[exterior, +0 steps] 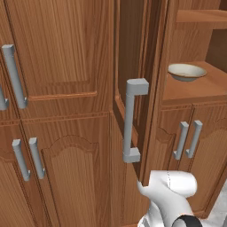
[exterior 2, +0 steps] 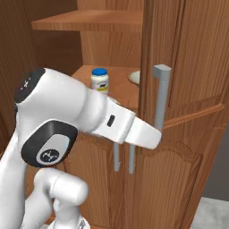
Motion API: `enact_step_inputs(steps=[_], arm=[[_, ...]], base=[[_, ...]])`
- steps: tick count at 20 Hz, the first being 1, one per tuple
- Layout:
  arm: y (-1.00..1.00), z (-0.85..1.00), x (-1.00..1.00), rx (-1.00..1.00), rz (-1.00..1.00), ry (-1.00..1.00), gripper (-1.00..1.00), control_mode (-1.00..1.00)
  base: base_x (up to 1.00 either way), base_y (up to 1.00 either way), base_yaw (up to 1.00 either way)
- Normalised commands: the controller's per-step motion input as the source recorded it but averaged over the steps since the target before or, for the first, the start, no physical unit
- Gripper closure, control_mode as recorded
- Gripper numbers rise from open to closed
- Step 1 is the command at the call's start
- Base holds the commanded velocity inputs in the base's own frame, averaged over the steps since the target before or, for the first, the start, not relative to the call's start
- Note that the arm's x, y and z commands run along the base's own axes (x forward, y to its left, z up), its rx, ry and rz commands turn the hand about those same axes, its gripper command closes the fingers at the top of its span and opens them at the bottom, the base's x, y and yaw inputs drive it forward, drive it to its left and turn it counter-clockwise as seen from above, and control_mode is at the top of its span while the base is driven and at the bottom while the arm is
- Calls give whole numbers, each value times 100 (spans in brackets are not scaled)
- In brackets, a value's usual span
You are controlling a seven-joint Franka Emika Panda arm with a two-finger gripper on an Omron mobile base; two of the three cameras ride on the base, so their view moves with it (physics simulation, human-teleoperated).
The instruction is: Open the cabinet. Place the bowl and condiment on the counter. Then place the lime and garlic on the cutting board.
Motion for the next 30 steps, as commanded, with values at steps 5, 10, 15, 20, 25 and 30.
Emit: enact_step_inputs(steps=[5,10,15,20,25,30], arm=[[100,39,-65,-51,-13,7,-100,-100],[100,26,48,-34,0,10,-100,-100],[67,31,91,-23,-2,41,-100,-100],[-41,23,100,-1,-3,61,-100,-100],[-96,0,100,1,-9,55,-100,-100],[-100,-3,23,2,-27,30,-100,-100]], base=[[0,0,0],[0,0,0],[0,0,0],[0,0,0],[0,0,0],[0,0,0]])
